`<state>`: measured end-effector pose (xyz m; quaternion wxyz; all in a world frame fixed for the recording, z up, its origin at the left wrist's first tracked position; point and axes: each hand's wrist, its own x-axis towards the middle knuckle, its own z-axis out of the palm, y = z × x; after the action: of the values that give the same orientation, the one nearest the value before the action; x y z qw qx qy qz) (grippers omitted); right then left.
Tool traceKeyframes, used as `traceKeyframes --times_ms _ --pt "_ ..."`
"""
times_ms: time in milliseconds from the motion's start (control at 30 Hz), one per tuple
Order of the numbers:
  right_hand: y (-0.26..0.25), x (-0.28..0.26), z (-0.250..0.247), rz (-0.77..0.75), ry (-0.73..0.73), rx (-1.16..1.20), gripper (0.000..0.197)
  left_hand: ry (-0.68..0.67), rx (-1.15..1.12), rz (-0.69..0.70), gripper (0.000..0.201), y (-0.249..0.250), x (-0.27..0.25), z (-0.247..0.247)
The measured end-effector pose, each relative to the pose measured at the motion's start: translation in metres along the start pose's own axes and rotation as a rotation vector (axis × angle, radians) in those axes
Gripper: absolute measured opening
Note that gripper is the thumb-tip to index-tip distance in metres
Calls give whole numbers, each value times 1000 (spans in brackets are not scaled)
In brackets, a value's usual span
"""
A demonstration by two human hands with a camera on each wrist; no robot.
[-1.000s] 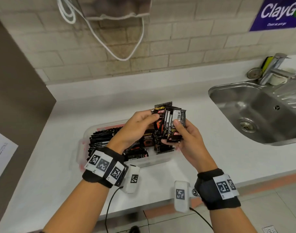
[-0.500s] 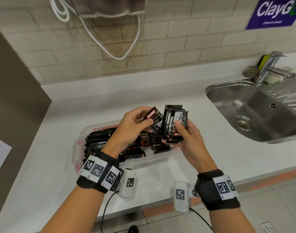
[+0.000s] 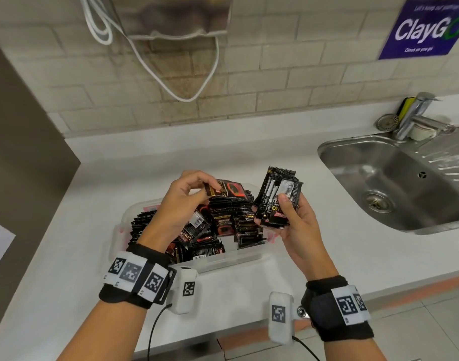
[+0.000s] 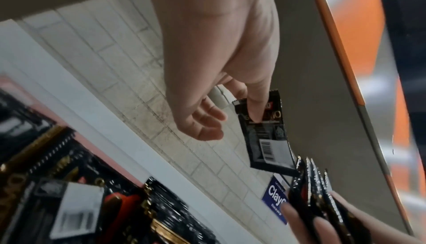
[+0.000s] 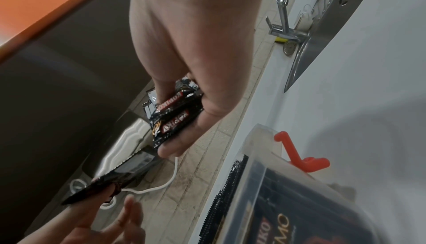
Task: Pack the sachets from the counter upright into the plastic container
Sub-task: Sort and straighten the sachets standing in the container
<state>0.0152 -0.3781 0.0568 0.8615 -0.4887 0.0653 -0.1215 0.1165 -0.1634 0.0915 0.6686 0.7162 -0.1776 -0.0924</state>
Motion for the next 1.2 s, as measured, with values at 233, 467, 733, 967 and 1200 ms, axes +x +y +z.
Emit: traceKeyframes --times_ms 233,467,733,967,1200 --pt "6 3 1 21 45 -5 39 -276 90 -88 19 7 -7 -16" --pt "15 9 -3 17 39 0 38 -255 605 -115 35 12 -7 -16" --pt "26 17 3 -18 34 -104 40 -233 1094 -104 26 -9 4 13" --pt "32 24 14 -28 -7 -147 28 -270 1224 -94 21 -15 17 30" --pt "42 29 18 -23 -10 -144 29 -316 1370 -69 35 -23 26 40"
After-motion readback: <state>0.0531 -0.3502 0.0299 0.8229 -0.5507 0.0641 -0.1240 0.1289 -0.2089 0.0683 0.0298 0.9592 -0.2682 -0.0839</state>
